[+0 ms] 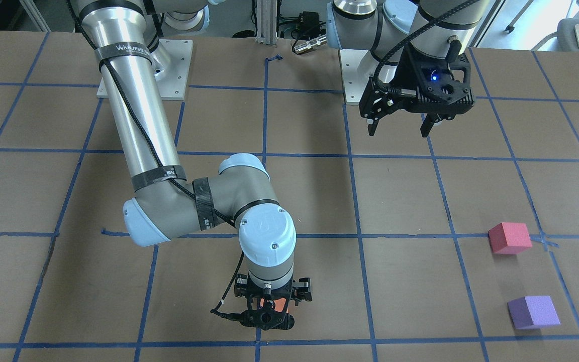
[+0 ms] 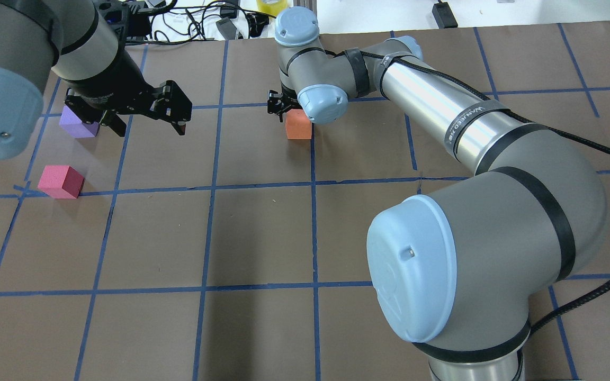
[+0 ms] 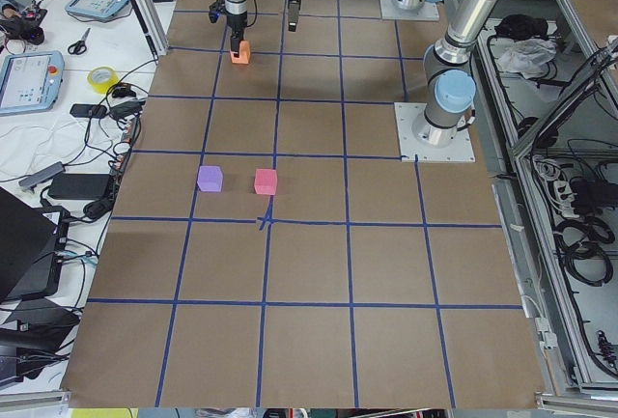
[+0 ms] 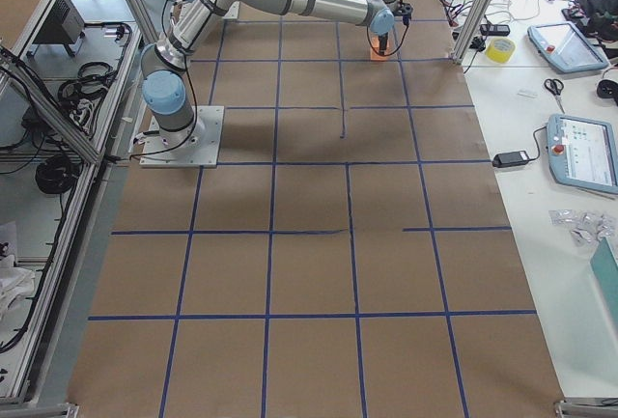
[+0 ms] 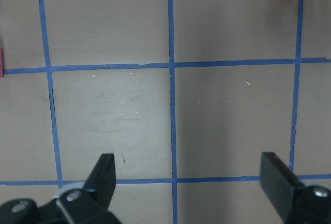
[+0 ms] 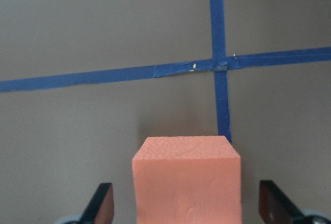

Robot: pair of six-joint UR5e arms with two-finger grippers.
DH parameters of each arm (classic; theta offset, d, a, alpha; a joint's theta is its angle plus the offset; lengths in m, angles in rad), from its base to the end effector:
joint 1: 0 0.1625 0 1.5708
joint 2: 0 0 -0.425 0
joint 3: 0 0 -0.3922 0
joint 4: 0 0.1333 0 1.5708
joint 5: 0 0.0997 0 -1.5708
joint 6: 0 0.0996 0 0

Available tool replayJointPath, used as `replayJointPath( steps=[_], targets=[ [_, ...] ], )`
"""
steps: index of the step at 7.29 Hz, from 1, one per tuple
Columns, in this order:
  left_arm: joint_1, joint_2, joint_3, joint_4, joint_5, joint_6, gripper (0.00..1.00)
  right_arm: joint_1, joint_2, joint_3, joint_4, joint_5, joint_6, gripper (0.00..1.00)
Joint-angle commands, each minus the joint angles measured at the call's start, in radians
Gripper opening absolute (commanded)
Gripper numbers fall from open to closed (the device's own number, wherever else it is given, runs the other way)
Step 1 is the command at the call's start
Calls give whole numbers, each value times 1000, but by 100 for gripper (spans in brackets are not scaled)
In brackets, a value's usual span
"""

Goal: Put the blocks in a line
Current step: 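Carry the orange cube toward the table center and set it down, then release the orange cube and raise the right gripper while the left arm reaches toward it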

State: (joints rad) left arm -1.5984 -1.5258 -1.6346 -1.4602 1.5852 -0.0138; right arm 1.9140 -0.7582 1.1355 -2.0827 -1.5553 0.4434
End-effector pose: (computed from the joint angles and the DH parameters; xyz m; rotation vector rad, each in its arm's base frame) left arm -0.1451 -0.4776 0.4897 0.0205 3.1257 -0.1440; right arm 0.3913 -0.6942 0.2249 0.1522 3.0666 -0.1820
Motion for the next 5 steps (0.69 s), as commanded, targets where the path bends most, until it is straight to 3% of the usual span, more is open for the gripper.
replayJointPath(
  steps=[1,2,3,4,5],
  targets=[
    [0,0,-1,0,-1,3,100,-19,-93,6,91,0,6,100],
    [0,1,-1,0,2,11,100,-44,-146,12,149,0,-2,100],
    [0,0,1,1,2,11,100,-67,-198,33,164,4,-147,100],
    [9,1,1,44,2,15,100,-110,-248,74,164,-5,-278,100],
    [17,-7,1,101,2,12,100,-154,-326,137,170,-6,-297,100]
  ],
)
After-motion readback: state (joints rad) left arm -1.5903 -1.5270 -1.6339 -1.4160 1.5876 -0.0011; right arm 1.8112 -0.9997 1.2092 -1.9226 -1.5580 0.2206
